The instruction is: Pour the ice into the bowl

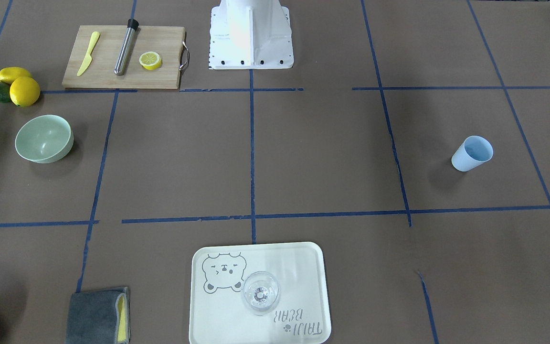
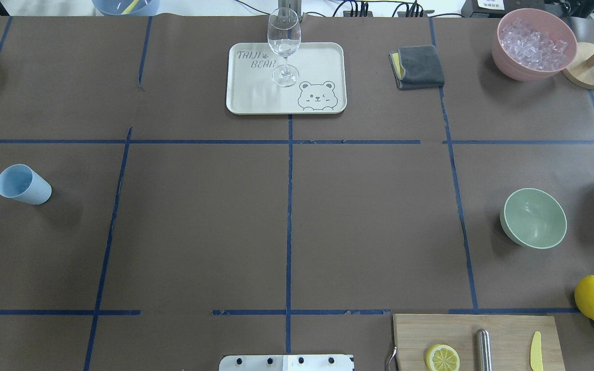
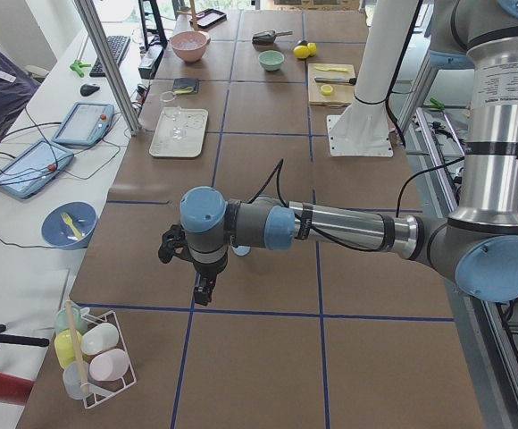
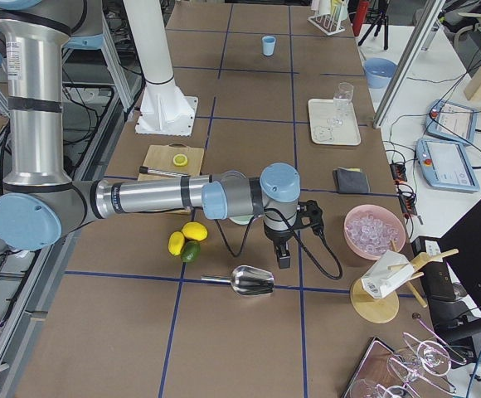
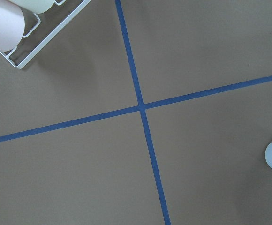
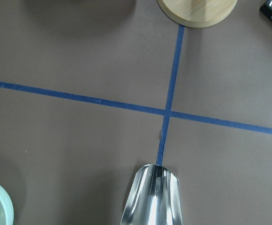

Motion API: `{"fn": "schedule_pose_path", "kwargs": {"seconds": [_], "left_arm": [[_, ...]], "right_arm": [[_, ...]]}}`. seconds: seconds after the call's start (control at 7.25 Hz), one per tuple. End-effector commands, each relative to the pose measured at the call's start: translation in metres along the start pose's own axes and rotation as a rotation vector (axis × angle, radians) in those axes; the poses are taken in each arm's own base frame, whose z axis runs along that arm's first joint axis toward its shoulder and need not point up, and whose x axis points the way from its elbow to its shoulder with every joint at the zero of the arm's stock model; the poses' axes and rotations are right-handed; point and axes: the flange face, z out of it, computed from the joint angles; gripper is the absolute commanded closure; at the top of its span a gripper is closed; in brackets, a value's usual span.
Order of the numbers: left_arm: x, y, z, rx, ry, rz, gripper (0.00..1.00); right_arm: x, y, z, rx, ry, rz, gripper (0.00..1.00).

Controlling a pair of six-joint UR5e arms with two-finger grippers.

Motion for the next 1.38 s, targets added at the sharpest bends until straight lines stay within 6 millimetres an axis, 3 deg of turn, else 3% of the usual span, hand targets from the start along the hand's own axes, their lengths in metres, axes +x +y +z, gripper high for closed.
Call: {"fn": "schedule_pose_path", "kwargs": {"seconds": [0.0,0.28,0.55,0.69,0.97,1.24], "left_arm": [[0.002,-0.001,-0.003,0.006,-0.001,0.006,0.00],[0.004,-0.004,-0.004,0.010,-0.002,0.009,0.00],[0.004,-0.005,-0.005,0.011,-0.002,0.010,0.00],[0.005,-0.007,-0.006,0.031,-0.006,0.027,0.00],[0.005,-0.008,-0.007,0.043,-0.010,0.039,0.00],[0.006,-0.008,-0.008,0.047,-0.010,0.042,0.00]], "right_arm": [[-0.022,-0.003,0.015,0.058,-0.009,-0.093,0.00],[-0.067,-0.011,0.028,0.080,-0.045,-0.071,0.00],[-0.118,-0.001,0.073,0.055,-0.064,-0.063,0.00],[-0.135,0.015,0.088,0.049,-0.096,-0.020,0.00],[-0.150,0.084,0.123,0.068,-0.118,0.058,0.00],[-0.170,0.093,0.144,0.047,-0.090,0.084,0.11]]}}
